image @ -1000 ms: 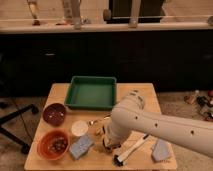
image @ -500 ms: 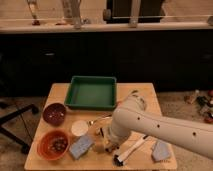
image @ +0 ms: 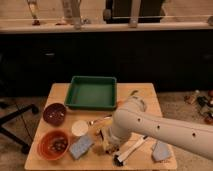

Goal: Place eraser in metal cup

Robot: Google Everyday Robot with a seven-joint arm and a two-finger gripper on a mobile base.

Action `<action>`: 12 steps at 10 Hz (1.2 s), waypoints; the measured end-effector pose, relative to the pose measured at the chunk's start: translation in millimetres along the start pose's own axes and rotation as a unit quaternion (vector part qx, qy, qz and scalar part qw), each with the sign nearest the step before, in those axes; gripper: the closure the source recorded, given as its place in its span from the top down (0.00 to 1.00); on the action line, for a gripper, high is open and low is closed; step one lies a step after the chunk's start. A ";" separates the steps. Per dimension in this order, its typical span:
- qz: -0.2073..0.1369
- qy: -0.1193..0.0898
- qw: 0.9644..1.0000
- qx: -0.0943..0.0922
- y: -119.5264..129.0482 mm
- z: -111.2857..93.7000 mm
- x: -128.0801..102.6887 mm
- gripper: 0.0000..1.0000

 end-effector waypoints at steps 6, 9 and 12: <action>0.008 -0.002 1.000 0.009 7.6 1.4 -1.1 0.02; 0.013 -0.005 1.000 0.005 11.8 4.7 -0.3 0.02; 0.014 -0.007 1.000 0.001 12.7 7.3 1.6 0.02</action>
